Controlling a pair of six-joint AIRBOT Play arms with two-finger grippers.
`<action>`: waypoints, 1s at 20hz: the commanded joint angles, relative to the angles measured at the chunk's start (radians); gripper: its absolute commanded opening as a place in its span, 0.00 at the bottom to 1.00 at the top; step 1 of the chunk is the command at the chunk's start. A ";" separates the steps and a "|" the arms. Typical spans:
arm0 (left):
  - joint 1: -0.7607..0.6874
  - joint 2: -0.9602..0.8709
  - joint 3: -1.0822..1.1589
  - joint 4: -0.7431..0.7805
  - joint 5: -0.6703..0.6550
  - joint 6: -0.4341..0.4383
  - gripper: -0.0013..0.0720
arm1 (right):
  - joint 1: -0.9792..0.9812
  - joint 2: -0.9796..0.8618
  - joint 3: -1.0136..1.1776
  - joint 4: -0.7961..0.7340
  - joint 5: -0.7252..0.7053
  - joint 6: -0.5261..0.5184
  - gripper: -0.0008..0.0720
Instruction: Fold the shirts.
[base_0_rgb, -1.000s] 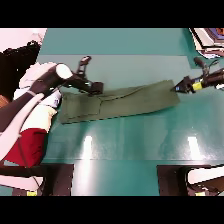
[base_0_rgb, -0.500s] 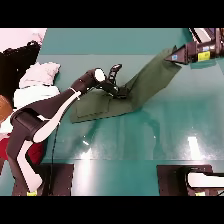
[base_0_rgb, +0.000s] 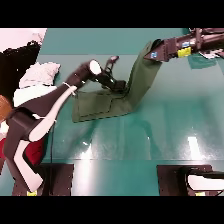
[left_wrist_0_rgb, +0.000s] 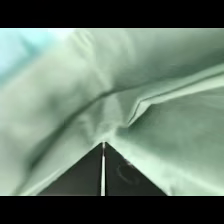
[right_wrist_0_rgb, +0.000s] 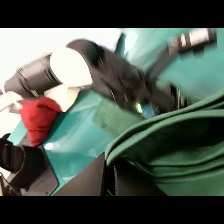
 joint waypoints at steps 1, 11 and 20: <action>0.129 0.121 0.031 0.178 -0.123 0.000 0.05 | 0.101 -0.035 0.002 0.001 -0.047 -0.002 0.03; 0.489 0.438 0.031 0.269 -0.283 0.033 0.05 | 0.591 -0.340 0.025 -0.003 -0.414 -0.074 0.61; 0.492 0.446 0.031 0.253 -0.351 0.034 0.05 | 0.250 -0.164 -0.161 -0.374 -0.163 0.037 0.45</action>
